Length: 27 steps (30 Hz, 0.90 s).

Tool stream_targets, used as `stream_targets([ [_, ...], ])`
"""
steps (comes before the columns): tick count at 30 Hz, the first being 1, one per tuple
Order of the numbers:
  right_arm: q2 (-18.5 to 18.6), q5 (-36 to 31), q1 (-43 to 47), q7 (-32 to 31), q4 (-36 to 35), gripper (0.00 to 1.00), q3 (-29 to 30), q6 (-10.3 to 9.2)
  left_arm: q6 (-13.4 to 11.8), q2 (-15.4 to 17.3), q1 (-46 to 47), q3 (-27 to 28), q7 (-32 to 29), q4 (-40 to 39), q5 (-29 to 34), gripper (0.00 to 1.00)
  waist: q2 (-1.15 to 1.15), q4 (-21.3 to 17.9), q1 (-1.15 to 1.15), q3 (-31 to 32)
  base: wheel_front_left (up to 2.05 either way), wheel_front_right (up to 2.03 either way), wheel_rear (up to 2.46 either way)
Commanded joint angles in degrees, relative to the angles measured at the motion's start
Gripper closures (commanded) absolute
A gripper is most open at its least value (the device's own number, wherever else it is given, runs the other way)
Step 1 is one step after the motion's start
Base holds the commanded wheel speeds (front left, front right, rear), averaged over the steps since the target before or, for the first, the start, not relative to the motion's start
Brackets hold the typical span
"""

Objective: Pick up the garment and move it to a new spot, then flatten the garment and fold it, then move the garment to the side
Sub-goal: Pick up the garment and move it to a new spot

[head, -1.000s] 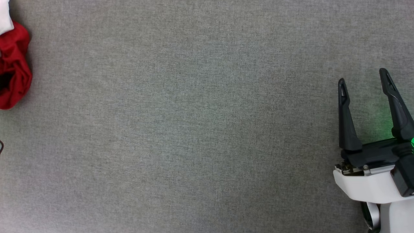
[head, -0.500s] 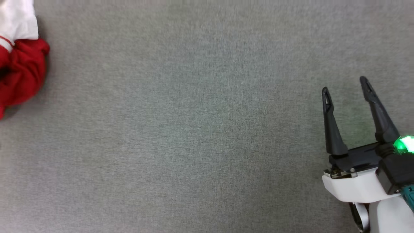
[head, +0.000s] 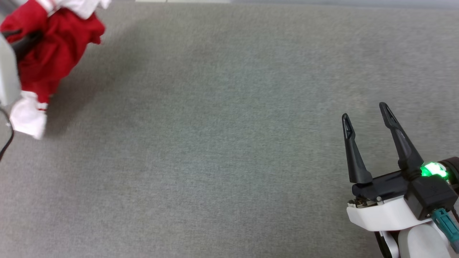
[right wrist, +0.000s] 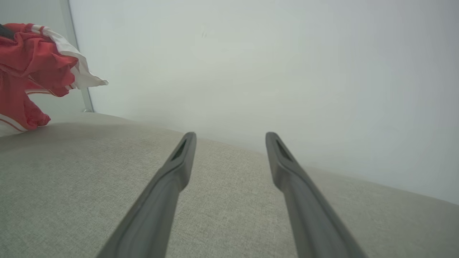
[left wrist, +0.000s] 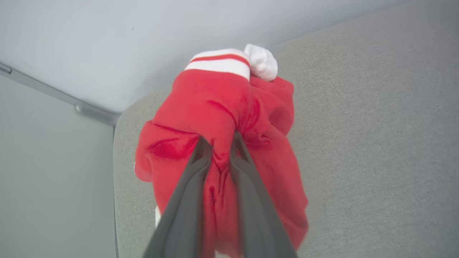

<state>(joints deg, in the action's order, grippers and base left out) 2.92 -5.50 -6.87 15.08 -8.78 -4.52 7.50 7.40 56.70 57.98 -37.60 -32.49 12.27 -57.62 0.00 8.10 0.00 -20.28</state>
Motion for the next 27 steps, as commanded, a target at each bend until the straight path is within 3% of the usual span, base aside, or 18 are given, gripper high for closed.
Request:
stream_targets([
  [1, -0.1, 0.5, 0.6, 0.1, 0.2, 0.00, 0.0, -0.02, 0.0, -0.7, 1.2, -0.4, -0.1, -0.9, 0.3, 1.00, 0.00, -1.3, 0.00, 1.5, 0.00, 0.00, 0.00],
  [15, -0.1, 4.3, 2.3, 0.1, 1.6, 0.00, -0.8, -0.02, 0.0, -8.0, 12.2, -10.0, -4.2, -11.6, 2.8, 1.00, 0.00, -9.9, 0.00, 7.2, 0.00, 0.00, 0.00],
  [27, -0.1, 5.4, 2.5, 0.1, 2.1, 0.00, -0.5, -0.02, 0.0, -15.8, 14.7, -19.5, -2.1, -14.1, 1.7, 1.00, 0.00, -15.2, 0.00, 7.3, 0.00, 0.00, 0.00],
])
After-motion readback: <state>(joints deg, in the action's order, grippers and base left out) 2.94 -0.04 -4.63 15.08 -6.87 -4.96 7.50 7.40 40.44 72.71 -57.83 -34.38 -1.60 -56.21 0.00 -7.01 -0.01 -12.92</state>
